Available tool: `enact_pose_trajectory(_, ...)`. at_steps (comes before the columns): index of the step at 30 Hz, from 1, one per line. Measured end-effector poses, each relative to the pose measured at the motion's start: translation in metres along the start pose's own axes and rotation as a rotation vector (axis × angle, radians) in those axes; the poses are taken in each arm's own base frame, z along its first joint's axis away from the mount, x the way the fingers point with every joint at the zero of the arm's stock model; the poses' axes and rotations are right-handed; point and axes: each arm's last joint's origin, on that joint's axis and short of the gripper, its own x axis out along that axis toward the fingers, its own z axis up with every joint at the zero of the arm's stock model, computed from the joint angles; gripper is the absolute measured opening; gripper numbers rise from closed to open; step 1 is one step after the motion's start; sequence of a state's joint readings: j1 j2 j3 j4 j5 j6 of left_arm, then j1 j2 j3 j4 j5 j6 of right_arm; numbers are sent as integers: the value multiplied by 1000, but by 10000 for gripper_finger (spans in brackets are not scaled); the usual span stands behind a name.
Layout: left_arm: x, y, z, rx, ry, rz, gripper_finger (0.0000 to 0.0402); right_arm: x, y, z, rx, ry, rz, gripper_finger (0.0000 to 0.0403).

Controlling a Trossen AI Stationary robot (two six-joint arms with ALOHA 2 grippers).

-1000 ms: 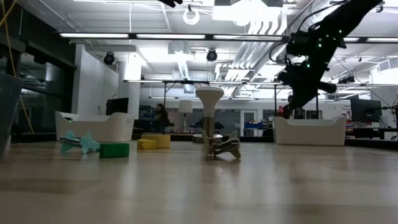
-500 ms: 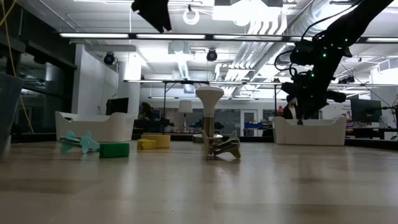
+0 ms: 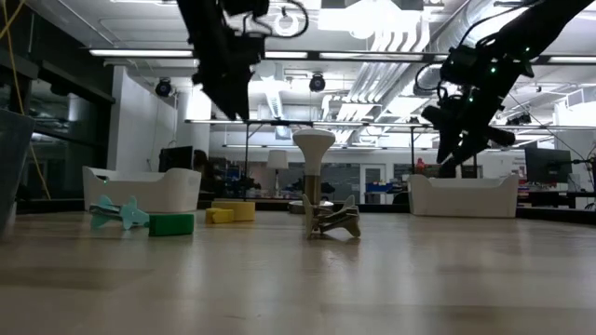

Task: Pick and place Stapler, Stapler remover, tape
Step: Put the yellow tape into the black bin

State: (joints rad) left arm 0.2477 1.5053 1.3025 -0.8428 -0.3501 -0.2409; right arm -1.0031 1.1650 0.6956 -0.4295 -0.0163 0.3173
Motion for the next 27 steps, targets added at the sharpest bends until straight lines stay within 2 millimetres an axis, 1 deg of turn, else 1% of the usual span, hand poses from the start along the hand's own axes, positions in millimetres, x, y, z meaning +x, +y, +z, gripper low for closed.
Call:
enact_pose_trajectory(4, 27, 12, -13, -117, 45, -50, 259, -14, 2, 1, 5, -42, 47, 161)
enact_pose_trajectory(6, 37, 17, -20, -178, 65, -55, 259, -21, 2, 1, 17, -65, 68, 161)
enact_pose_trajectory(8, 49, 19, -25, -228, 93, -78, 259, -28, 3, 2, 18, -90, 86, 161)
enact_pose_trajectory(10, 60, 22, -31, -249, 158, -107, 259, -34, 3, 2, 16, -110, 107, 161)
enact_pose_trajectory(15, 88, 10, -37, -245, 276, -218, 259, -45, 3, 1, 32, -145, 128, 161)
enact_pose_trajectory(20, 114, 0, -45, -249, 383, -295, 259, -49, 3, 0, 31, -156, 136, 161)
enact_pose_trajectory(22, 120, -2, -49, -247, 426, -309, 259, -49, 4, 0, 30, -154, 138, 161)
enact_pose_trajectory(27, 133, -5, -53, -242, 459, -299, 259, -49, 4, -1, 28, -147, 144, 161)
